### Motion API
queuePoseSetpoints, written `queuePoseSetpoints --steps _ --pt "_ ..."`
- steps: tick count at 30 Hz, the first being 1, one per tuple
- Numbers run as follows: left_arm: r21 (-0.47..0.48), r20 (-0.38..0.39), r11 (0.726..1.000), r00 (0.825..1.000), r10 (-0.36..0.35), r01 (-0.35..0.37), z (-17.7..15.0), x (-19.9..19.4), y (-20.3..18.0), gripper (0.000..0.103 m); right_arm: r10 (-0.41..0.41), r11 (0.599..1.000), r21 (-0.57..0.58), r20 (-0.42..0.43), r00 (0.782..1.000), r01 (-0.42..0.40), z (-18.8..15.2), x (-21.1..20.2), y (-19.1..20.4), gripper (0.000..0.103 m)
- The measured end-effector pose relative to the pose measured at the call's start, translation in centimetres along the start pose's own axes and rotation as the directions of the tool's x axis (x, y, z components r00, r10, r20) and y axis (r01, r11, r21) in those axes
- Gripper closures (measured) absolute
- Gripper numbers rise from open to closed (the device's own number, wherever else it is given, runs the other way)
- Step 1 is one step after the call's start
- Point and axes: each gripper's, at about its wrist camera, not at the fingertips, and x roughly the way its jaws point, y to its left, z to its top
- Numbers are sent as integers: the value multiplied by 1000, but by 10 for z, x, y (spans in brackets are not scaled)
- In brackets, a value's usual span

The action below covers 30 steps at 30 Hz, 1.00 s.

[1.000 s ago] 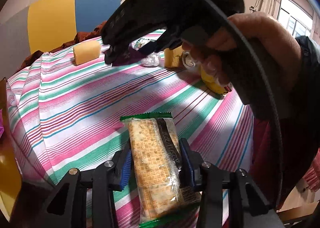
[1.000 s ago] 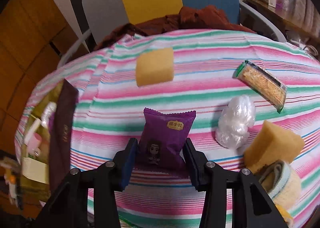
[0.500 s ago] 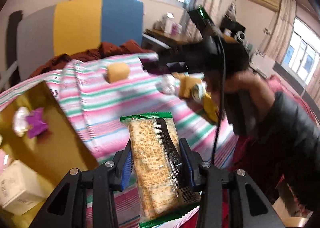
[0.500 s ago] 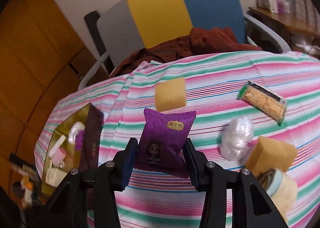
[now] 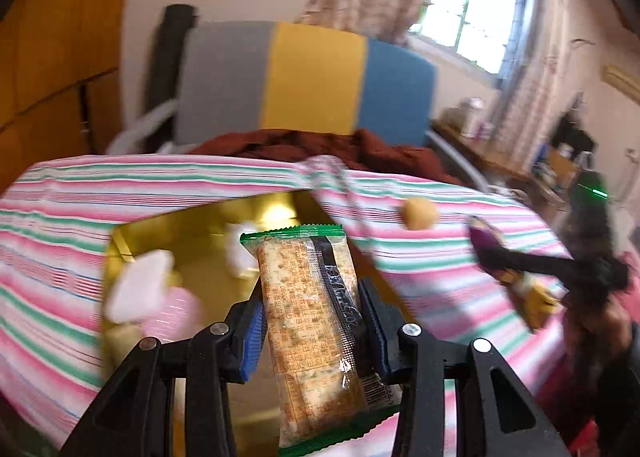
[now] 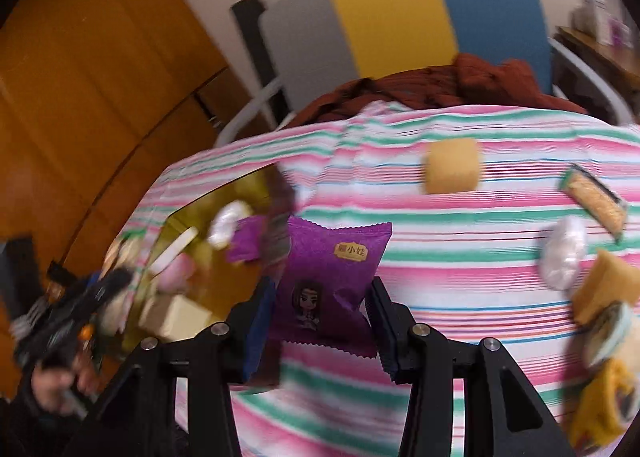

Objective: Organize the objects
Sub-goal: 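Carry the cracker pack and purple packet to the gold tray and release both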

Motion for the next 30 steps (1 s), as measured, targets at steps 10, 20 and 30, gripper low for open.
queuePoseSetpoints --steps 10,20,30 --pt "-89 -23 993 997 77 -79 41 34 58 54 41 988 -146 -118 992 -58 -14 52 96 40" --pt "-156 -3 980 992 123 -122 7 4 68 54 18 985 -166 -154 988 -44 -38 56 115 32" --pt "-137 -1 978 987 160 -159 -14 -16 46 54 -88 972 -220 -19 996 82 -40 34 136 16"
